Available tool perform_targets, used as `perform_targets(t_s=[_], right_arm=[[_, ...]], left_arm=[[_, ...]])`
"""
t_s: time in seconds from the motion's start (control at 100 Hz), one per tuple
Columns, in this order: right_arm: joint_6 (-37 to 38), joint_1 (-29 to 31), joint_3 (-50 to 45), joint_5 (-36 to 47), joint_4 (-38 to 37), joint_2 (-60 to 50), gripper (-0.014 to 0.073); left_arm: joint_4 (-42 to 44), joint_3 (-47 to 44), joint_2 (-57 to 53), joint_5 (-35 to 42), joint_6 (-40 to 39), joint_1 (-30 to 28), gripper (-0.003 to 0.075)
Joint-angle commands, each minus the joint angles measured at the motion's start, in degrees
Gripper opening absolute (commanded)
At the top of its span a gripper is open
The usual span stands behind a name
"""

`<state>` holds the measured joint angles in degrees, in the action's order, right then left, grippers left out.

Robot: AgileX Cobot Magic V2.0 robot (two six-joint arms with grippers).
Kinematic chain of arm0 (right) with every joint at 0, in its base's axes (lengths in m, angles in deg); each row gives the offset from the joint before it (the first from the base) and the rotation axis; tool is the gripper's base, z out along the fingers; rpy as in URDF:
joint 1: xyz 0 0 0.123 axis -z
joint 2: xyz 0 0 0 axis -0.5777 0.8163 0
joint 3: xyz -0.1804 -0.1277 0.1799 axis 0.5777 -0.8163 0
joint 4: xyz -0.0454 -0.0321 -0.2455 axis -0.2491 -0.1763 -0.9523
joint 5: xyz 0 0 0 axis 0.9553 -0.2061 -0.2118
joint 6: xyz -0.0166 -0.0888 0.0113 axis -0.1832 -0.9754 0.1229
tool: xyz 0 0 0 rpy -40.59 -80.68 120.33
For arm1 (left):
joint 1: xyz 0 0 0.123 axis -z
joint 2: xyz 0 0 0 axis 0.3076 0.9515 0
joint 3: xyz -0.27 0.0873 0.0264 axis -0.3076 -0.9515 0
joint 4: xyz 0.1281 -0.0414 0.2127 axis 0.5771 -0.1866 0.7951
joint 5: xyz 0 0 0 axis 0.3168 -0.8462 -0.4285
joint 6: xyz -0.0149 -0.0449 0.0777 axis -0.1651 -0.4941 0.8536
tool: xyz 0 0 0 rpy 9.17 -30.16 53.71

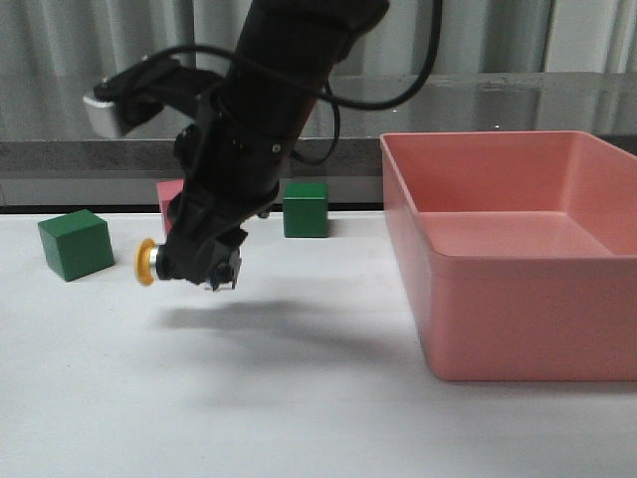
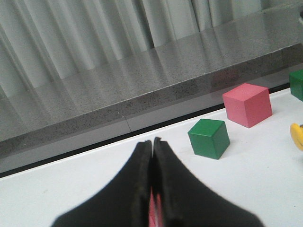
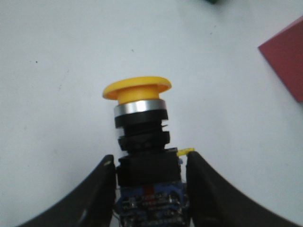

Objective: Place and stand button with both arms
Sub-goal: 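Lift the button out of the bin and carry it toward the cubes, then lay the button on its side on the table and open the right gripper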

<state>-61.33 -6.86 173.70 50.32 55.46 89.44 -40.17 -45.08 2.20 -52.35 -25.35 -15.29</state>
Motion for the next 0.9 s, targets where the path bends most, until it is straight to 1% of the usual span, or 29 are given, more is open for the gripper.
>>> perform_targets(t_s=[0.0,0.09,0.16,0.23,0.28,0.35,0.41,0.44,0.52,0.61,0.74,0.81,0.89], right_arm=[[-0.8,0.0,2.2,3.3,0.2,-2.3,0.0088],[-0.8,0.0,2.2,3.3,0.3,-1.6,0.0108],[-0.8,0.0,2.2,3.3,0.3,-1.6,0.0169],[-0.8,0.0,2.2,3.5,0.3,-1.6,0.0274],[-0.8,0.0,2.2,3.5,0.3,-1.6,0.0377],[-0.8,0.0,2.2,3.5,0.3,-1.6,0.0490],[-0.8,0.1,2.4,3.5,0.3,-1.6,0.0551],[-0.8,0.1,2.6,3.4,0.3,-1.6,0.0563],[-0.8,0.1,3.4,2.3,0.3,-1.9,0.0561],[-0.7,0.1,5.1,-0.9,0.3,-3.1,0.0558],[2.6,0.9,8.2,-7.2,0.2,-6.4,0.0551],[5.0,2.0,9.8,-10.7,-0.8,-8.7,0.0503],[8.0,4.1,10.7,-13.4,-2.5,-11.8,0.0408]], left_arm=[[-0.1,-2.8,-1.8,4.5,-0.7,-0.1,-0.0019],[-0.1,-2.8,-1.8,4.5,-0.7,-0.1,-0.0020],[-0.1,-2.8,-1.8,4.5,-0.7,-0.1,-0.0020],[-0.1,-2.8,-1.8,4.5,-0.7,-0.1,-0.0020],[-0.1,-2.8,-1.8,4.5,-0.7,-0.1,-0.0020],[-0.1,-2.8,-1.8,4.5,-0.7,-0.1,-0.0020],[-0.1,-2.8,-1.8,4.5,-0.7,-0.1,-0.0020],[-0.1,-2.8,-1.8,4.5,-0.7,-0.1,-0.0020],[-0.1,-2.8,-1.8,4.5,-0.7,-0.1,-0.0020],[-0.1,-2.8,-1.8,4.5,-0.7,-0.1,-0.0020],[-0.1,-2.8,-1.8,4.5,-0.7,-0.1,-0.0020],[-0.1,-2.8,-1.8,4.5,-0.7,-0.1,-0.0020],[-0.1,-2.8,-1.8,4.5,-0.7,-0.1,-0.0020]])
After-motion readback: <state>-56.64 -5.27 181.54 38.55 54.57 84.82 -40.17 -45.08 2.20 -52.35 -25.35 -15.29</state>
